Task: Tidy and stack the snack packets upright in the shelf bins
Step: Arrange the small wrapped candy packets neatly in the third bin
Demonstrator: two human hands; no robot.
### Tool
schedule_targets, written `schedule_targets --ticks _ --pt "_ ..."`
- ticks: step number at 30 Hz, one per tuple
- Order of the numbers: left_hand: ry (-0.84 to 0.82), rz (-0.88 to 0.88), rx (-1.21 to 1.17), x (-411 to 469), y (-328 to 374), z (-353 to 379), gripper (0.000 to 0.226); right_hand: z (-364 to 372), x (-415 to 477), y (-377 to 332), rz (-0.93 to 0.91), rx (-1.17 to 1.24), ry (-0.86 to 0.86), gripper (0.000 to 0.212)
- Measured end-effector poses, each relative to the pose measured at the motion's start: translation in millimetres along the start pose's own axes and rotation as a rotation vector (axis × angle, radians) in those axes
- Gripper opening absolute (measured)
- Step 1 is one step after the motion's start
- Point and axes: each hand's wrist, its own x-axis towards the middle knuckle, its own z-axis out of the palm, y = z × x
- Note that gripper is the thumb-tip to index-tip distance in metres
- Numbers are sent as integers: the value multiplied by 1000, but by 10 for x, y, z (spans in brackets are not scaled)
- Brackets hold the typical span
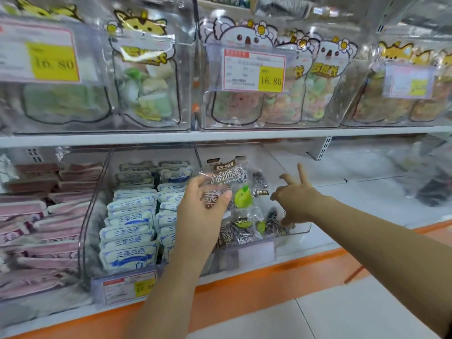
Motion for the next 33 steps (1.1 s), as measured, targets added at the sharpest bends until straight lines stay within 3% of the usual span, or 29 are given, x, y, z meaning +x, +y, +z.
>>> schedule_targets --ticks 3,6,11,16,20,27,33 --pt "8 11 -29 20 4 -25 39 25 -8 -37 6 49 17 55" --pt "5 18 -45 10 12 -34 38 90 -56 -85 1 -91 35 41" --pt "-6 8 -101 -30 -2 -35 37 93 27 -120 11 -98 21 73" --pt "22 16 -150 -24 15 -83 35 -3 140 -144 47 -48 -53 70" --pt "21 15 -160 2 14 -91 35 -92 107 -126 86 213 15 55" --pt "19 6 -127 21 18 -44 35 -40 -61 -82 126 430 168 47" --pt "38 11 -107 -4 36 8 33 -108 -484 164 266 1007 583 39"
